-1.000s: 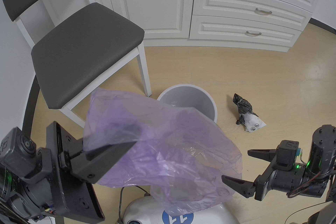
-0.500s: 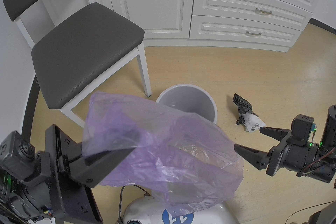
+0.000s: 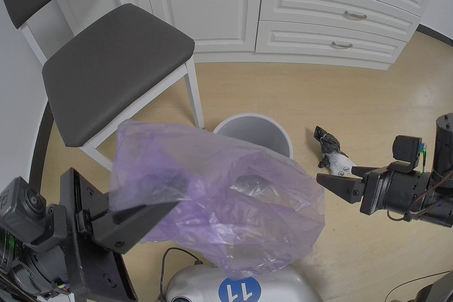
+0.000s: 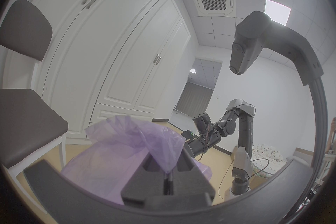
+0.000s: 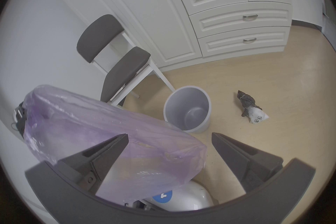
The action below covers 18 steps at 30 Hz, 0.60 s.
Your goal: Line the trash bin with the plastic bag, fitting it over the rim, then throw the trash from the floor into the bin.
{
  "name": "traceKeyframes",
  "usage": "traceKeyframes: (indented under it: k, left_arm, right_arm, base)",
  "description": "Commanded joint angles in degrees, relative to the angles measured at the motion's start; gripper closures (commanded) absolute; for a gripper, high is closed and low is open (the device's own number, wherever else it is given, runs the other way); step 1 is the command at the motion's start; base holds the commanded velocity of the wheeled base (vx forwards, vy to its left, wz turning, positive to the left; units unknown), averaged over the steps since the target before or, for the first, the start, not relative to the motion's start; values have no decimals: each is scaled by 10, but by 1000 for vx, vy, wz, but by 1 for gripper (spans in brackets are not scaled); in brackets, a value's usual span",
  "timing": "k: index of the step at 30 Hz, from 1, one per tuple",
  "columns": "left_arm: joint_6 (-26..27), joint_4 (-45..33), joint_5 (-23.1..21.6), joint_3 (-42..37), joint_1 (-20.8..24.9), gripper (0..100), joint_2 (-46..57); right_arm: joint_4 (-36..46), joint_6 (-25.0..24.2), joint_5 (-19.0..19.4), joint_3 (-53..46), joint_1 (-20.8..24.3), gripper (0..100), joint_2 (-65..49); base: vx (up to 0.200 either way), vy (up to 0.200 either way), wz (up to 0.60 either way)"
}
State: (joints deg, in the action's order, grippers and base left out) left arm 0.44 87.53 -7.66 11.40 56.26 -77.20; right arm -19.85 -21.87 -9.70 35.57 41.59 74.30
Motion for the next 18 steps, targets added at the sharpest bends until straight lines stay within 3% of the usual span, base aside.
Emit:
traceKeyframes:
  k: [1, 10, 13, 18]
  left_arm:
    - [0, 0, 0, 0, 1, 100, 0]
    - [0, 0, 0, 0, 1, 100, 0]
    - [0, 0, 0, 0, 1, 100, 0]
    - [0, 0, 0, 0, 1, 100, 1]
  right_arm:
    - [5, -8, -2, 20, -4, 0, 10]
    - [5, -35, -22, 50, -15, 0, 35]
    - [7, -68, -48, 74, -15, 0, 57]
    - [29, -64, -49, 71, -12, 0, 57]
  base:
    - [0, 0, 0]
    - [0, 0, 0]
    - [0, 0, 0]
    - [0, 0, 0]
